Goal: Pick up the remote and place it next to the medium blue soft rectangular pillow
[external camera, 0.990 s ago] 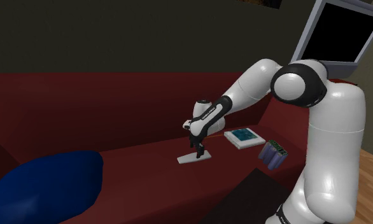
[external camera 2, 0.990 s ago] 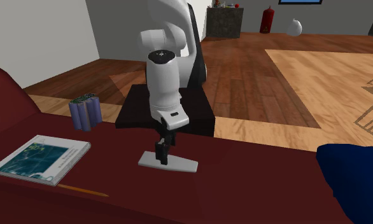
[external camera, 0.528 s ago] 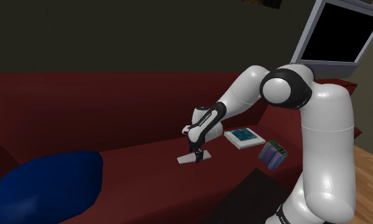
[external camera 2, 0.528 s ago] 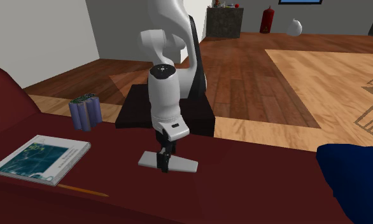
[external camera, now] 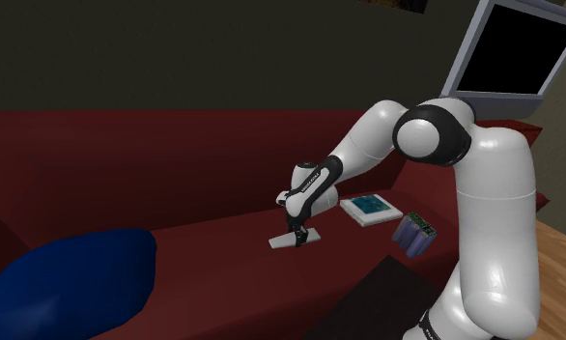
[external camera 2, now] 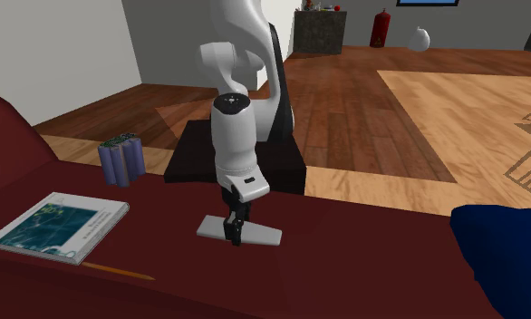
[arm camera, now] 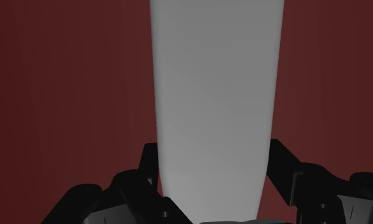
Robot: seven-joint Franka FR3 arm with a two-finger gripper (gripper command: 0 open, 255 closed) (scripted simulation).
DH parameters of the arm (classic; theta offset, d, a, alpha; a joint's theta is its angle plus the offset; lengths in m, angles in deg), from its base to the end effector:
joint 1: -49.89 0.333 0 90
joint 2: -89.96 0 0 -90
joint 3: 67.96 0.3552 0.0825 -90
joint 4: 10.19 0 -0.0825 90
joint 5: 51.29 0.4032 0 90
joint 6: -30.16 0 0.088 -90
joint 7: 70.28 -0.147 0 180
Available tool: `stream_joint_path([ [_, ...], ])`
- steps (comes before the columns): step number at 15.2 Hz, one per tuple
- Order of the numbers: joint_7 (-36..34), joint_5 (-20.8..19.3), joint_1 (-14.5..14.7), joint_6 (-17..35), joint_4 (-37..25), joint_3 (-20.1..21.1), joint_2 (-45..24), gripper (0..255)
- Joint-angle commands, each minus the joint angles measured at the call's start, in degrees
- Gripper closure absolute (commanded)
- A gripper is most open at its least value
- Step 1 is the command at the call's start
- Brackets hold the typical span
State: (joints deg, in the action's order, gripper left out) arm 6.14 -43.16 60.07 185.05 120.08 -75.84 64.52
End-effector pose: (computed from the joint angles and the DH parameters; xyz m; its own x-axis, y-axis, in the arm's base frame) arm 0.5545 0.0157 0.1389 0.3076 0.9515 -0.0014 0.9515 -0.3076 -0.0067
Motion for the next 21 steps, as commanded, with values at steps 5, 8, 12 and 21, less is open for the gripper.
stream_joint_path([
  [5, 0.0, 0.0, 0.0, 0.0, 0.0, 0.0, -0.03, 255],
  [8, 0.0, 0.0, 0.0, 0.0, 0.01, 0.0, -0.03, 255],
  [12, -0.48, -0.66, 0.43, -1.81, 0.44, -0.56, 2.23, 255],
  [21, -2.01, -2.8, 1.45, -7.63, 1.03, -1.98, 8.72, 255],
])
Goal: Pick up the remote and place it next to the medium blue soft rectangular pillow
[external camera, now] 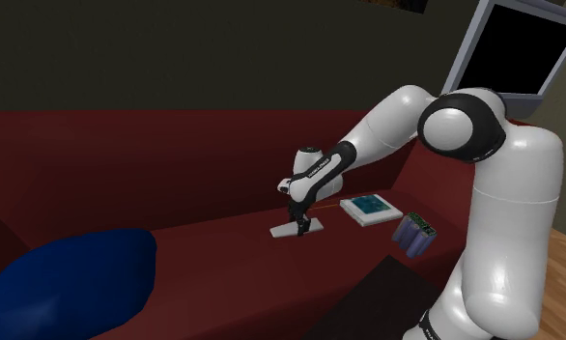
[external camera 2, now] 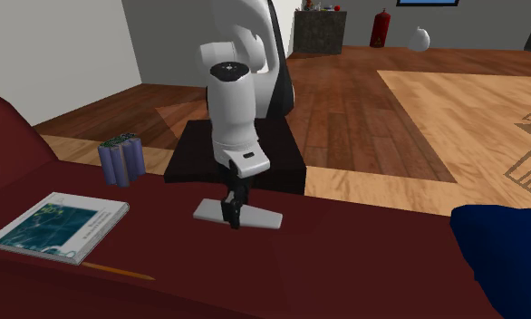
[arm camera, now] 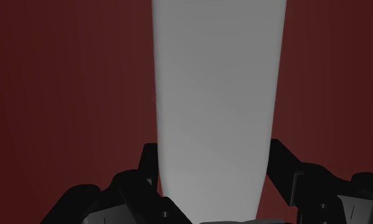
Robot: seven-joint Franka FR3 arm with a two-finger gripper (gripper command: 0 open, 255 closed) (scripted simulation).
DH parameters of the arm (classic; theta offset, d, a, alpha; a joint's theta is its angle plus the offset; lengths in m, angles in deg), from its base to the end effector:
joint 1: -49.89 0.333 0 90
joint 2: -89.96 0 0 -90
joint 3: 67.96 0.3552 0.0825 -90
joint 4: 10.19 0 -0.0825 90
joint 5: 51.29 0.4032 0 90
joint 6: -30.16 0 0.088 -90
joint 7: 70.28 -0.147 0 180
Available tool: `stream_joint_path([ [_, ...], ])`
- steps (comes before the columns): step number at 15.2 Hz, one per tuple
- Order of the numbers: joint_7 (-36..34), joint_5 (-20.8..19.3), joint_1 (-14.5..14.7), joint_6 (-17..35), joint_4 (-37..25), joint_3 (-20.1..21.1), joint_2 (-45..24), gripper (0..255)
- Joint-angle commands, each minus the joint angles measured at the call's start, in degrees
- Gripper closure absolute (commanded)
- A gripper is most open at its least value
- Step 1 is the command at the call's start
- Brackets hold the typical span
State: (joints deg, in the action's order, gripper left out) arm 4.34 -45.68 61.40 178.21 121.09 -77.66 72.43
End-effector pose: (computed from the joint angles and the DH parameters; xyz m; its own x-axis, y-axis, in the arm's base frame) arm 0.5515 0.0152 0.1989 0.3076 0.9515 -0.0015 0.9515 -0.3076 -0.0069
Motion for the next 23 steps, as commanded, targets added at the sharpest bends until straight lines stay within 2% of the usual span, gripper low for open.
stream_joint_path([
  [1, -0.38, -0.52, 0.2, -1.46, 0.02, -0.28, 1.49, 255],
  [21, -3.14, -4.45, 1.04, -15.77, -2.69, -1.49, 13.35, 255],
  [23, -4.65, -4.57, 1.83, -15.8, -2.45, -0.85, 13.63, 255],
])
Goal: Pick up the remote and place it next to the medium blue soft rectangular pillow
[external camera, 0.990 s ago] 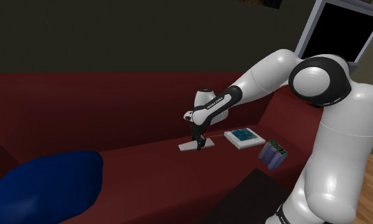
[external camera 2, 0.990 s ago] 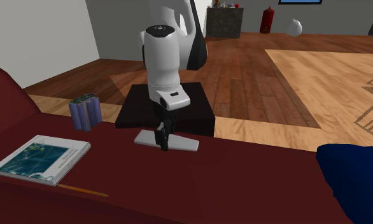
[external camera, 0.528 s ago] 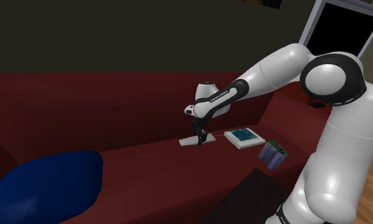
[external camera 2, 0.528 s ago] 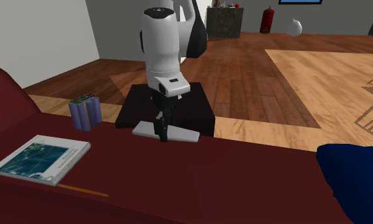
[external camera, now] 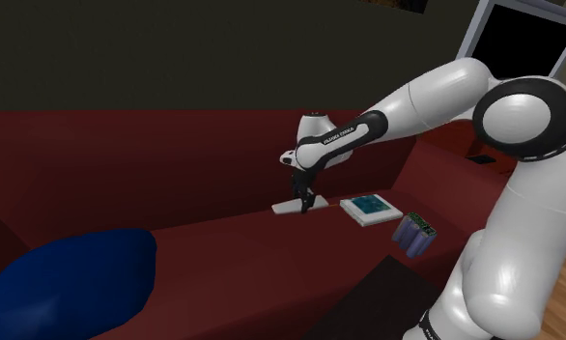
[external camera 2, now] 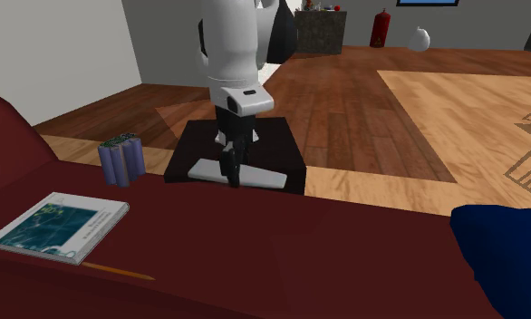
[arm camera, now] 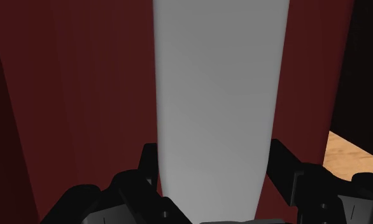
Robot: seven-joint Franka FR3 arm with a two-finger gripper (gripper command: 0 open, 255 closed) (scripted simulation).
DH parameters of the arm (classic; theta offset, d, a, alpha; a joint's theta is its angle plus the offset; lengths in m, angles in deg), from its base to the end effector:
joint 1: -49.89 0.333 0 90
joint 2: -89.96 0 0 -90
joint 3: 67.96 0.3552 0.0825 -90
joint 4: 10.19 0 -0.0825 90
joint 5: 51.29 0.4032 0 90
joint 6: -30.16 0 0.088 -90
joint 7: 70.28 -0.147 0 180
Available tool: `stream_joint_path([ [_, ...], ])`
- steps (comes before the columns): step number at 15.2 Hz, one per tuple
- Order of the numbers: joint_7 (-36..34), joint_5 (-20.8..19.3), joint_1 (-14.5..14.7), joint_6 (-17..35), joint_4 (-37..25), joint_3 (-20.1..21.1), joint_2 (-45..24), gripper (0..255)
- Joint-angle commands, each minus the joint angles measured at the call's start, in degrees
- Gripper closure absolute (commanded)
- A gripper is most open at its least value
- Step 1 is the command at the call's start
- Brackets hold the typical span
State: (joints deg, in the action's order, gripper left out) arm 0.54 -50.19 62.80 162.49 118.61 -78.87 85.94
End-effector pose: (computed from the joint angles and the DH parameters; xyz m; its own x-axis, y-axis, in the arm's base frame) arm 0.5454 0.0201 0.3209 0.3074 0.9516 -0.0016 0.9516 -0.3074 -0.0071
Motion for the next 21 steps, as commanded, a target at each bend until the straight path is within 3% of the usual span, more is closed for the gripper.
stream_joint_path([
  [1, -2.33, -0.14, 1.21, -0.03, 0.24, 1.02, 0.29, 255],
  [11, -16.82, -0.5, 8.84, -0.44, -1.37, 7.64, -0.83, 255],
  [21, -30.47, -1.36, 16.35, -2.63, -9.58, 13.27, -6.8, 255],
])
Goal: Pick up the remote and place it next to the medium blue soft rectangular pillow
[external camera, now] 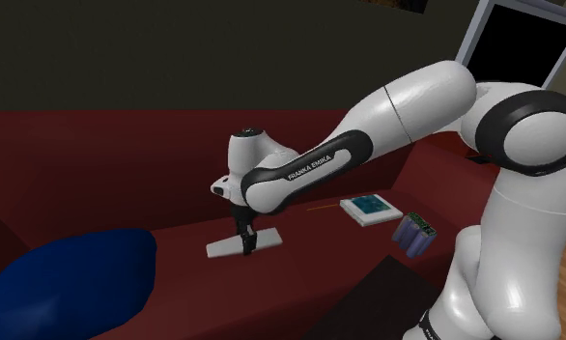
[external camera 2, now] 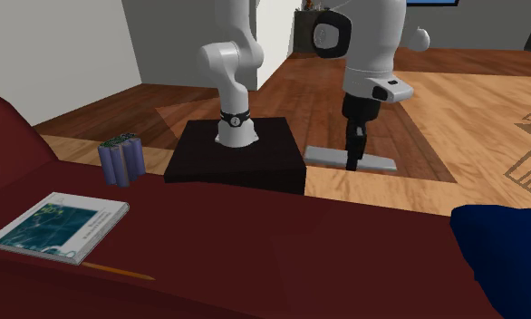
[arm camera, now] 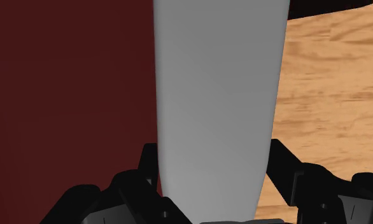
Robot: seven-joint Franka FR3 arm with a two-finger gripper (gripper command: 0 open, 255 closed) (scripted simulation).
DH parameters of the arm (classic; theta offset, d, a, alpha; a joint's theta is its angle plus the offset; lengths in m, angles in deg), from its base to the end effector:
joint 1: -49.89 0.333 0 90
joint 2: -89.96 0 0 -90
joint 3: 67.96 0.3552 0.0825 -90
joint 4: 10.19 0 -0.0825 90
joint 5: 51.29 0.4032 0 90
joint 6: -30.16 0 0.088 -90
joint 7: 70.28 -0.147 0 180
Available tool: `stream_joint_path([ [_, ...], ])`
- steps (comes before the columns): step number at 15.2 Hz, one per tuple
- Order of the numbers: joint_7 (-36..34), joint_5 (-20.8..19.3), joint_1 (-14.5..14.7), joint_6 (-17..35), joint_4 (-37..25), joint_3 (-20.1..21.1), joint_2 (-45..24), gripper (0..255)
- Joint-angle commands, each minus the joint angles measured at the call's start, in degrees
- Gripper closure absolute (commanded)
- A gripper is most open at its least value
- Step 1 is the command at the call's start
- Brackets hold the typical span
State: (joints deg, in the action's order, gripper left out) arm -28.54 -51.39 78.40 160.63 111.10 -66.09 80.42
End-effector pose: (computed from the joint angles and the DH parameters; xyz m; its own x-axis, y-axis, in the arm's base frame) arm 0.5060 0.2963 0.3209 0.3063 0.9519 -0.0019 0.9519 -0.3064 -0.0072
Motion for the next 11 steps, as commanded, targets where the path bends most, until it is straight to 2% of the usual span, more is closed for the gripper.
stream_joint_path([
  [1, -2.7, -0.31, 1.49, -1.12, -3.26, 0.96, -2.12, 255],
  [8, -11.32, -1.7, 6.88, -4.36, -13.51, 3.61, -9.17, 255],
  [11, -15.35, -2.56, 9.76, -6.71, -20.27, 4.57, -13.64, 255],
])
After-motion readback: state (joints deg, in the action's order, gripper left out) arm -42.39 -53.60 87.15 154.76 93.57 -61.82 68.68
